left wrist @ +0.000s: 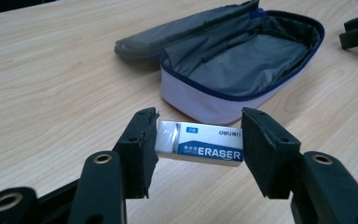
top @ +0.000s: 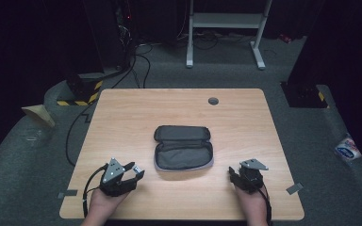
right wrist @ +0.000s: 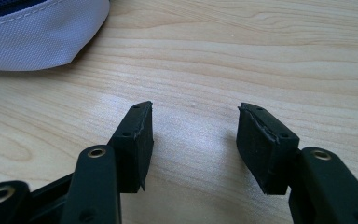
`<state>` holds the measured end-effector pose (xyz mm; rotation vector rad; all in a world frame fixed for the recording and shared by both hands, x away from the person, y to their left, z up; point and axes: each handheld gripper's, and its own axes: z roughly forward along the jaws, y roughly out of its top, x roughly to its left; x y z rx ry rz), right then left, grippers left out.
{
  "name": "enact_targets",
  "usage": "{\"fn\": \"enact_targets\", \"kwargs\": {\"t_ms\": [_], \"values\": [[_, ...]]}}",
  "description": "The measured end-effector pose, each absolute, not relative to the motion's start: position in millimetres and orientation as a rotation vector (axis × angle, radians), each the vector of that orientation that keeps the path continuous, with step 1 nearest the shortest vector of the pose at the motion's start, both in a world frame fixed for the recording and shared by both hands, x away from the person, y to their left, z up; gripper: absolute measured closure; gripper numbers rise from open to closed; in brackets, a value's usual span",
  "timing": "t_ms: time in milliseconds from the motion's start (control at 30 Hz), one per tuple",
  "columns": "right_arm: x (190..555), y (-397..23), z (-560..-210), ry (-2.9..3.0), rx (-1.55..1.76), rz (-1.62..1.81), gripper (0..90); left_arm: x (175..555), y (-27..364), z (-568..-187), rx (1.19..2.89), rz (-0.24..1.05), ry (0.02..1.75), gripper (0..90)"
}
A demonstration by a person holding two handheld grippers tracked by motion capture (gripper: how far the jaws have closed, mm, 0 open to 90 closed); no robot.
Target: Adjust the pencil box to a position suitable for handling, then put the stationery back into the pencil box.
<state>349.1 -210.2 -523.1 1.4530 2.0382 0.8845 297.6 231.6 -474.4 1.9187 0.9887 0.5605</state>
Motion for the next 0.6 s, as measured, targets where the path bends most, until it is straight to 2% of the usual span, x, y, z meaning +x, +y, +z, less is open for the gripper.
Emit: {"fn": "enact_targets", "kwargs": {"t_ms": [600], "values": [[349, -210, -523, 2.039, 1.454, 0.885, 45.3, 314, 220, -459, 1.897, 0.545, 0.970, 47.1]]}}
